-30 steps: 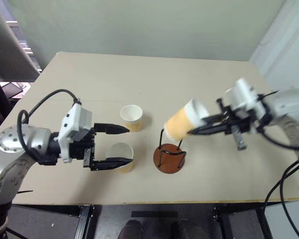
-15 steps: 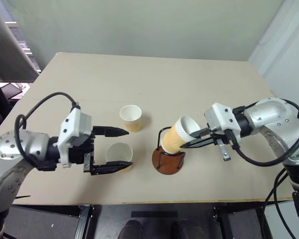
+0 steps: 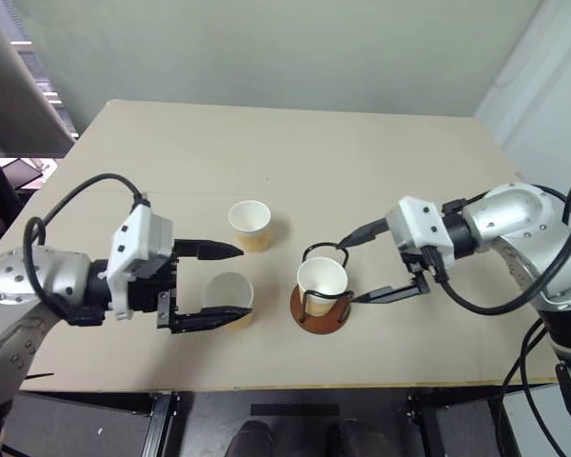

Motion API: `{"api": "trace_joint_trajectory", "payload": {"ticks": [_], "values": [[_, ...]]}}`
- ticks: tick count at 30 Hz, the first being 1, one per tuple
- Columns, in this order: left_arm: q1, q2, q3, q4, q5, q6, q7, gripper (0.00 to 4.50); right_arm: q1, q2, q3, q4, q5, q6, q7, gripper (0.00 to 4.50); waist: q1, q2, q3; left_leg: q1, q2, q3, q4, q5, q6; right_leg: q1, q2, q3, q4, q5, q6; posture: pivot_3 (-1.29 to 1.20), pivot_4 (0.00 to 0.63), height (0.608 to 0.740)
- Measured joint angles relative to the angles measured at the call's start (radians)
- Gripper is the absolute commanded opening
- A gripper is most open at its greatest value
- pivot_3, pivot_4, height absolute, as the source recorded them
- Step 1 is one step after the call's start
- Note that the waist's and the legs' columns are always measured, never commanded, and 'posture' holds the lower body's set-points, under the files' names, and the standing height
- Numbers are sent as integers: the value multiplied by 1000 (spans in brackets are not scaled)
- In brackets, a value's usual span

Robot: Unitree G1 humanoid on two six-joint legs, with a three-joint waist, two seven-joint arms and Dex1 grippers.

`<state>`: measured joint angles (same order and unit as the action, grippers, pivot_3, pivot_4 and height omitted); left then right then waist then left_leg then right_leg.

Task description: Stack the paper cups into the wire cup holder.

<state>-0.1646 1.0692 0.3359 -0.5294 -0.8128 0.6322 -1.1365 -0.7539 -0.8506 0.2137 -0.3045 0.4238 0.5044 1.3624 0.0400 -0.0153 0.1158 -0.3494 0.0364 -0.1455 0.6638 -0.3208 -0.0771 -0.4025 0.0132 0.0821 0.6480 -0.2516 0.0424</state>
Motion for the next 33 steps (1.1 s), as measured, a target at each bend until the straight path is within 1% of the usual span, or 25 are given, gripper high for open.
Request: {"api": "trace_joint_trajectory", "payload": {"ticks": [2, 4, 6, 7, 9, 11, 16, 23, 25, 27, 33], "values": [[-7, 17, -7, 30, 34, -13, -18, 4500, 13, -21, -84, 29, 46, 23, -10, 4466, 4, 0, 0, 0, 0, 0, 0, 0, 0, 0, 0, 0, 0, 0, 0, 0, 150, 740], [-23, 47, -41, 77, 99, -40, -18, 4500, 53, -36, -227, 58, 136, 60, -16, 4466, 13, 0, 0, 0, 0, -1, 0, 0, 0, 0, 0, 0, -1, -1, -1, 0, 150, 740], [-57, 77, -105, 163, 210, -77, -7, 4500, 142, -43, -400, 59, 252, 83, -10, 4466, 21, 0, 0, 0, -1, -1, 0, 0, 0, 0, 0, 0, -1, -1, -2, 0, 150, 740], [-78, 80, -133, 201, 246, -92, -6, 4500, 197, -50, -460, 50, 291, 93, -4, 4466, 23, 0, 0, 0, -1, -1, -1, 0, 0, 0, 0, 0, -2, -1, -2, 0, 150, 740], [-115, 76, -183, 250, 279, -113, -22, 4500, 303, -66, -529, 27, 330, 114, -9, 4466, 23, -1, 0, -1, 0, 0, 0, 0, -1, 0, 0, 1, -1, -1, -2, 0, 150, 740], [-161, 62, -234, 262, 296, -128, -52, 4500, 380, -67, -563, -16, 350, 127, -32, 4466, 21, 0, 0, 0, -1, 0, 0, 0, -1, -1, -1, 1, -1, -1, -2, 0, 150, 740], [-258, 43, -334, 322, 364, -153, -88, 4500, 441, -69, -614, -135, 421, 152, -113, 4466, 1, 0, 0, 1, 0, 3, 0, -1, -1, -1, 0, 2, 1, -1, -2, 0, 150, 740], [-287, 20, -446, 378, 473, -160, -105, 4500, 492, -94, -638, -195, 467, 173, -176, 4466, -5, 0, 0, 0, 0, 3, 0, -1, 1, -1, -1, 2, -1, -1, -1, 0, 150, 740], [-292, 10, -459, 382, 491, -167, -107, 4132, 496, -99, -638, -204, 476, 174, -186, 4500, -5, 0, 0, 0, 0, 3, 0, -1, 1, -1, 0, 2, -1, -1, -1, 0, 150, 740], [-297, 3, -461, 386, 494, -168, -111, 3578, 500, -105, -638, -210, 478, 174, -195, 4500, -5, 0, 0, 0, 0, 3, 0, -1, 1, -2, 0, 2, -1, -1, -1, 0, 150, 740], [-316, -8, -460, 386, 495, -169, -130, 1370, 511, -116, -638, -213, 477, 166, -207, 4500, -5, 0, 0, 0, 0, 3, 0, -2, 1, -1, 0, 2, -1, 0, 0, 0, 150, 740]]}}
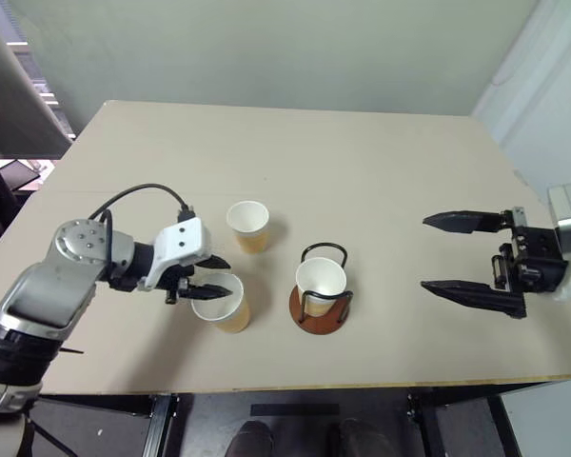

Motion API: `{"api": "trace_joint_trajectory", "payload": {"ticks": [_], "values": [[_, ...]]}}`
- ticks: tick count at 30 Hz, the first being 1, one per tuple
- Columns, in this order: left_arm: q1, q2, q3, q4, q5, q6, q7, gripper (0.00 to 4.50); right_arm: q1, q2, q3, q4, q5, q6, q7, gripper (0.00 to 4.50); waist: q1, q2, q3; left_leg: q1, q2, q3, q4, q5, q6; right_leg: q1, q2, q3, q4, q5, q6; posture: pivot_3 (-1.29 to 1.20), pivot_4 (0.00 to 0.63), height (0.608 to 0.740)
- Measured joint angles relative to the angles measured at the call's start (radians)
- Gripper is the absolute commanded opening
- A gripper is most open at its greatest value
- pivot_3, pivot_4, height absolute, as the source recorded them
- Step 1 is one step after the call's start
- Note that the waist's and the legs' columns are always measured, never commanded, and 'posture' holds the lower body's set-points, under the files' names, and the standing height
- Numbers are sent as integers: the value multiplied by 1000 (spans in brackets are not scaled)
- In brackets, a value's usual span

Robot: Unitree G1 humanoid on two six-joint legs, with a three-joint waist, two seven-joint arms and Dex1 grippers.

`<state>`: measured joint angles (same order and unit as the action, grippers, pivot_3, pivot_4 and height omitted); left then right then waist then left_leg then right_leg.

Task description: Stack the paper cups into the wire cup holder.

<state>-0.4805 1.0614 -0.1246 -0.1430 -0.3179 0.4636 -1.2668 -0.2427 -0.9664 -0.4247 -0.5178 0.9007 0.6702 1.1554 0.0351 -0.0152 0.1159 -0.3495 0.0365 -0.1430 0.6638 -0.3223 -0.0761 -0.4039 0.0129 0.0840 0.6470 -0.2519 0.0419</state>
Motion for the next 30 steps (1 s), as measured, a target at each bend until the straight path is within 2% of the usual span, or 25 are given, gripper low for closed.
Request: {"api": "trace_joint_trajectory", "payload": {"ticks": [4, 12, 16, 20, 26, 30], "values": [[-8, -1, 3, 0, -7, 0, -26, 10, 30, -25, -5, -1, 7, 3, 7, 4500, 0, 0, 0, 0, 0, 0, 0, 0, 0, 0, 0, 0, 0, 0, 0, 0, 150, 740], [-39, -6, 47, -12, -141, 28, -153, 10, 80, -61, -67, -7, 46, 13, 37, 4500, 3, 0, 0, 0, 0, 0, 0, 0, 0, 0, 0, 0, 0, 0, 0, 0, 150, 740], [-250, -73, 104, 1, -285, 79, -193, 10, 75, -61, -66, -9, 46, 10, 21, 4500, 14, -1, 0, -1, -1, -1, 3, 0, 1, 1, 0, 0, 0, 1, 1, 0, 150, 740], [-471, -123, 124, 105, -285, 43, -218, 10, 73, -61, -66, -5, 43, 2, 17, 4500, 13, 0, -1, 0, -1, 1, 3, -1, 3, 1, 0, 1, -1, 1, 2, 0, 150, 740], [-610, -241, 32, 191, -269, -12, -299, 10, 70, -63, -64, -1, 27, -11, 11, 4500, 14, 0, -1, -2, -1, 1, 4, -2, 3, 2, -1, 1, -2, 2, 5, 0, 150, 740], [-630, -269, -115, 210, -263, -73, -305, 10, 73, -66, -64, -2, 16, -19, 5, 4500, 15, 0, 0, -2, -2, 2, 5, -2, 4, 2, -1, 2, -3, 2, 9, 0, 150, 740]]}}
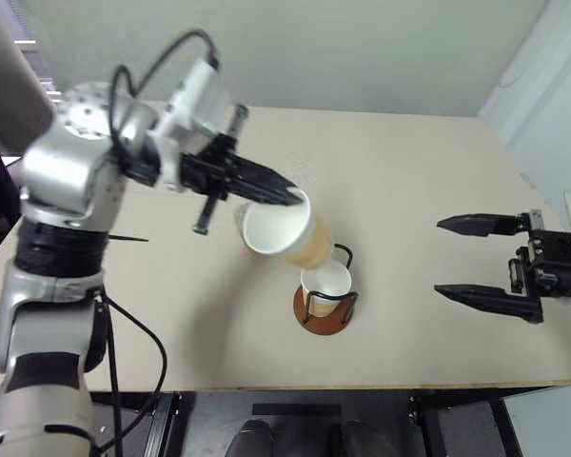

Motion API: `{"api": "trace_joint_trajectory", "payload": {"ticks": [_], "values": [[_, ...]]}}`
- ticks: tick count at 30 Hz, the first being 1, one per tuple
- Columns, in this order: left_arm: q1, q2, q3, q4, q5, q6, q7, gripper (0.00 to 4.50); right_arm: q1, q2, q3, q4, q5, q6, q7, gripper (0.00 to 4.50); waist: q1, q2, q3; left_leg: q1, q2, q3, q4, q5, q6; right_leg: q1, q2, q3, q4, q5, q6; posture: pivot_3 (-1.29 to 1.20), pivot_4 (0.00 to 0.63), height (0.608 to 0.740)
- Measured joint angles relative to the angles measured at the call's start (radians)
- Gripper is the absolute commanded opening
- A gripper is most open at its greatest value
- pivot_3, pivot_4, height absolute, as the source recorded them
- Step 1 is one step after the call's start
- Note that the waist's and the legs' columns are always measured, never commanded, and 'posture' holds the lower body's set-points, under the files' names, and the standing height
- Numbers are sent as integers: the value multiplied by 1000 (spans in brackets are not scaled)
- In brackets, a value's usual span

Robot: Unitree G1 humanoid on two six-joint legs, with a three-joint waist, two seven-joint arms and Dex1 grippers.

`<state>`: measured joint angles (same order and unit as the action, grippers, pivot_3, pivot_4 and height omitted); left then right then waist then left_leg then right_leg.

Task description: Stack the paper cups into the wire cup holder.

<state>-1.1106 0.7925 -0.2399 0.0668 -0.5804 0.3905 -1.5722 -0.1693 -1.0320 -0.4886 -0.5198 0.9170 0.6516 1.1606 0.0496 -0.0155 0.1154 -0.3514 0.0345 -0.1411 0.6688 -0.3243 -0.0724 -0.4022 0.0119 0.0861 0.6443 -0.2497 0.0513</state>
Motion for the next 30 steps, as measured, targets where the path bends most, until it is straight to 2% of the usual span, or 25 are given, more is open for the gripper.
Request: {"api": "trace_joint_trajectory", "payload": {"ticks": [5, 9, 22, 28, 30], "values": [[-54, -32, -132, 91, 75, -122, -1, 10, 16, -2, -3, -6, -8, -2, -6, 4500, 0, 0, 0, 0, 0, 0, 2, -1, 1, 1, 0, 1, -1, 0, 2, 0, 150, 740], [-70, -54, -185, 116, 82, -173, -2, 10, 49, -2, -13, -15, -11, -2, -14, 4500, 1, 0, 0, -2, -2, 0, 4, -1, 3, 1, 0, 1, -1, 0, 5, 0, 150, 740], [-111, -63, -257, 163, 71, -231, -3, 10, 90, -2, -42, -41, -19, -9, -28, 4500, 2, 0, 0, -5, -3, 0, 11, -3, 6, 2, 0, 2, -2, 0, 9, 0, 150, 740], [-111, -118, -258, 182, 157, -243, -4, 10, 108, -2, -45, -48, -22, -12, -35, 4500, 6, 0, 0, -6, -4, 0, 13, -4, 6, 2, 0, 2, -2, 1, 10, 0, 150, 740], [-111, -132, -258, 182, 172, -243, -4, 421, 110, -2, -45, -49, -22, -12, -36, 4500, 7, 0, 0, -6, -4, 1, 13, -4, 6, 2, 0, 2, -2, 1, 10, 0, 150, 740]]}}
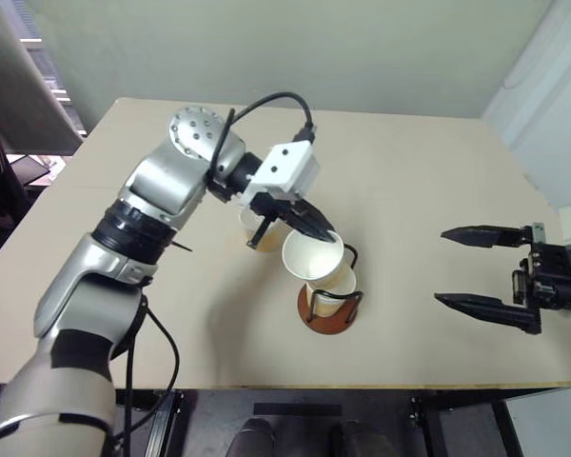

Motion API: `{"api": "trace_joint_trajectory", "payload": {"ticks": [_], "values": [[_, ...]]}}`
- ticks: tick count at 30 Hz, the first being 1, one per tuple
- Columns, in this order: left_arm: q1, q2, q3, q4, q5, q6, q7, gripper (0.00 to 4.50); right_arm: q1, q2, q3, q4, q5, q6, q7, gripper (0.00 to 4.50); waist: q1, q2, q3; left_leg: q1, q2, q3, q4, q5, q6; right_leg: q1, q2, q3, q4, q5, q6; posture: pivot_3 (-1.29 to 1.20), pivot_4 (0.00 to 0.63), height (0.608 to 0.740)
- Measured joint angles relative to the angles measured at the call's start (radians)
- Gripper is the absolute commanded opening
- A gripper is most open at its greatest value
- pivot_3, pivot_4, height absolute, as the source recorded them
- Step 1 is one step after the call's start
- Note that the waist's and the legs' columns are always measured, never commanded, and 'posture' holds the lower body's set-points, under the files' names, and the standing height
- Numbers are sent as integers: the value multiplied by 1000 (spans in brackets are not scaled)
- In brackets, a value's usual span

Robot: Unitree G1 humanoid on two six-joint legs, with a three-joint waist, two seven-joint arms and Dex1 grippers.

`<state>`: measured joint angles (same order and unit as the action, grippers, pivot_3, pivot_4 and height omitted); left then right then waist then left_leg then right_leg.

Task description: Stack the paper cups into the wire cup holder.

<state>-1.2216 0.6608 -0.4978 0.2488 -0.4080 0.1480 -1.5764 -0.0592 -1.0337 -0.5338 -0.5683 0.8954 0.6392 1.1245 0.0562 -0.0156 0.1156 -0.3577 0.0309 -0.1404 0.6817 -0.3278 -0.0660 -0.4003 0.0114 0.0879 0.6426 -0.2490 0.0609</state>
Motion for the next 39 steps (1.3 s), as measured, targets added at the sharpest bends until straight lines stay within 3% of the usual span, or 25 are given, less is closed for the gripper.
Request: {"api": "trace_joint_trajectory", "payload": {"ticks": [3, 12, 18, 22, 26, 39], "values": [[0, -23, 0, 0, 17, 0, -1, 1275, 0, 0, 0, -5, 0, 0, -6, 4500, 1, 0, 0, 0, 0, 0, 0, 0, 0, 0, 0, 0, 0, 0, 0, 0, 150, 740], [8, -35, 9, -1, 31, 1, -1, 4410, 4, 0, 0, -21, -2, -1, -11, 4500, 2, 0, 0, 0, 0, 1, 0, 0, 0, 0, 0, 0, 0, 0, 0, 0, 150, 740], [3, -39, 90, 91, 83, -9, 18, 4483, -7, 0, 1, -19, -9, -2, -13, 4500, 2, 0, 0, 1, 0, 1, 0, 0, 0, 0, 0, 0, 0, 0, 1, 0, 150, 740], [-2, 73, 125, 282, 221, -74, 76, 4483, -10, -2, 2, -11, -9, -4, -6, 4500, -10, 1, 0, 2, 1, 0, -1, 0, 1, -1, 0, 2, 0, 0, 1, 0, 150, 740], [31, 113, 147, 423, 293, -124, 83, 4483, -43, -5, 4, -3, 5, -4, -4, 4500, -6, 1, 0, 1, 0, -7, 0, -1, 1, -1, -1, 1, 0, 0, 1, 0, 150, 740], [87, 47, 163, 498, 374, -169, 31, 4483, -78, -13, 42, 6, 4, -4, -5, 4500, 11, 0, 0, -5, 0, -8, 2, 0, 1, -4, -2, -1, 0, 0, 3, 0, 150, 740]]}}
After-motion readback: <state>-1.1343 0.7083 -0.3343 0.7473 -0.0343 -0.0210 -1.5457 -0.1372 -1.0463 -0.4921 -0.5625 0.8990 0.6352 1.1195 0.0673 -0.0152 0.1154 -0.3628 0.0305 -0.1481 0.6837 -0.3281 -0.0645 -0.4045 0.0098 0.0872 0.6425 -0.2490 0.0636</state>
